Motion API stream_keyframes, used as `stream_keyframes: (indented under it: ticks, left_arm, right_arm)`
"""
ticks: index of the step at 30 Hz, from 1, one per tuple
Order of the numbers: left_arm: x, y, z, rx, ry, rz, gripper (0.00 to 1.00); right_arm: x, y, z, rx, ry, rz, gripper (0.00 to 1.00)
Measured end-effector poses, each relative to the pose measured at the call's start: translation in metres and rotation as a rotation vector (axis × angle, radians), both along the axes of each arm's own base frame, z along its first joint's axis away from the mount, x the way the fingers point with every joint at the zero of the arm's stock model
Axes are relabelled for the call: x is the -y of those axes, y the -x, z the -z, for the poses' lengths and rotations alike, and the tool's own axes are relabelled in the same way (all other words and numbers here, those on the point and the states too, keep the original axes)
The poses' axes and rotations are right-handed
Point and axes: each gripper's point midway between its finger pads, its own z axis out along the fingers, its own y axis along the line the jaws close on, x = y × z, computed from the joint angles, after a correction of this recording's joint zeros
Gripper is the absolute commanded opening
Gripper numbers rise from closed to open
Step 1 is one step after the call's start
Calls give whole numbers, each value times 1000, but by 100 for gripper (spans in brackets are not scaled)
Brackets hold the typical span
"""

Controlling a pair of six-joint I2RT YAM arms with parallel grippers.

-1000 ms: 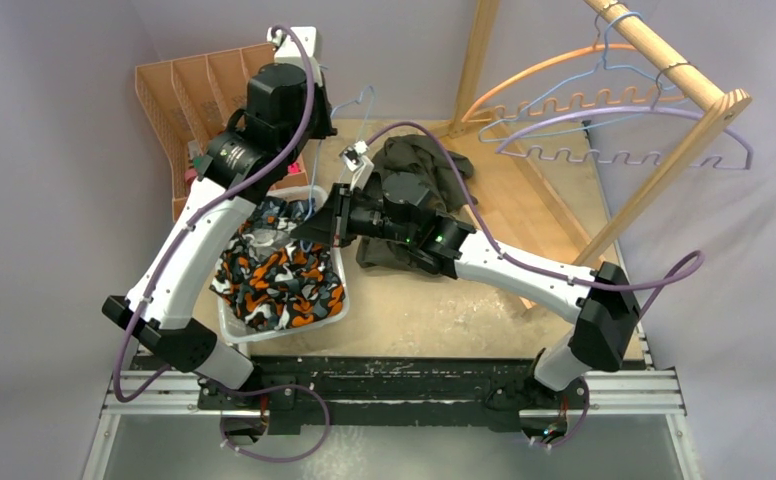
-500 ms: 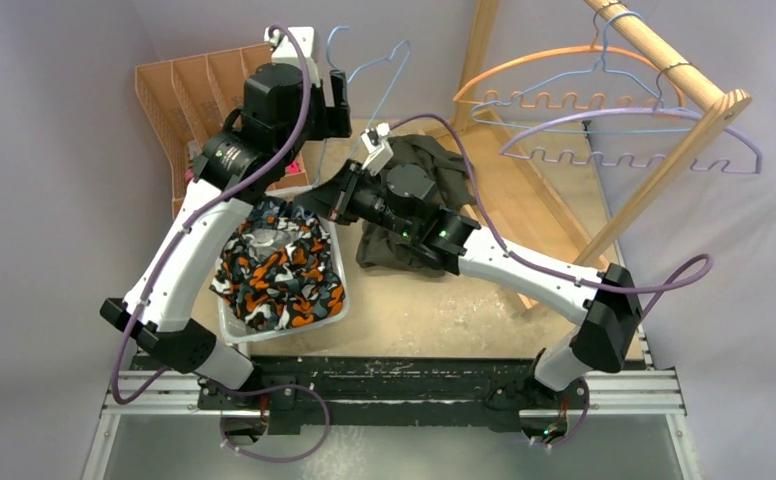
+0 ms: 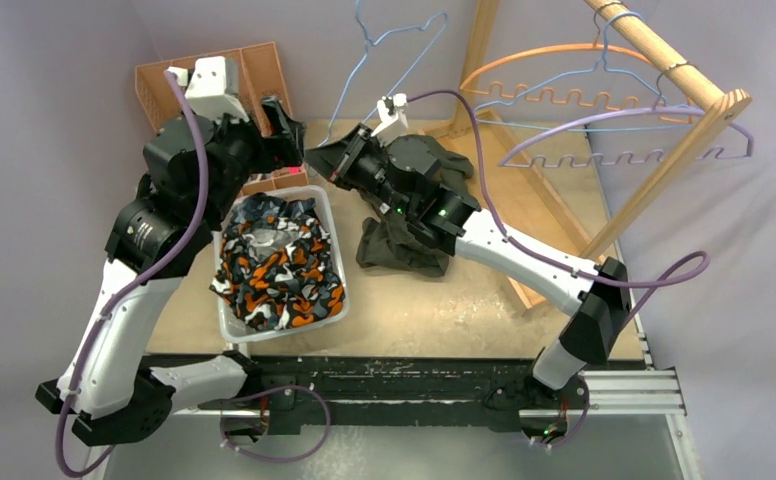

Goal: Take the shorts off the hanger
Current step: Pick up the hanger at the center of the board.

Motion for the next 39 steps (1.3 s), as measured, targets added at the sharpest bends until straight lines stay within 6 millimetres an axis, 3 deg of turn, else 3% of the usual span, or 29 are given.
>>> stream_keyframes:
  ticks: [3, 8, 11, 13, 16, 20, 27, 34, 39]
  left_arm:
    - [1, 1, 2, -4, 9, 8, 79]
    - [22, -16, 17, -46, -10, 53, 73]
    - [40, -38, 38, -105, -35, 96, 61]
    - [46, -53, 49, -140, -40, 117, 59]
    - [46, -68, 58, -174, -21, 149, 39]
    - [46, -70, 57, -184, 20, 214, 26]
    - [68, -60, 52, -181, 44, 371, 4]
    - [72, -57, 54, -184, 32, 422, 19]
    - [74, -51, 64, -205, 36, 445, 12]
  right_arm:
    - [2, -10, 9, 0, 27, 17, 0]
    - [0, -10, 16, 8, 56, 3, 0]
    - [-1, -7, 16, 15, 63, -12, 0]
    - [-3, -5, 17, 18, 66, -25, 0]
    - [-3, -4, 18, 17, 69, -32, 0]
    - [-4, -2, 21, 20, 81, -42, 0]
    - [-4, -1, 21, 33, 90, -51, 0]
    - [-4, -1, 23, 35, 99, -50, 0]
    - [-3, 0, 21, 38, 96, -50, 0]
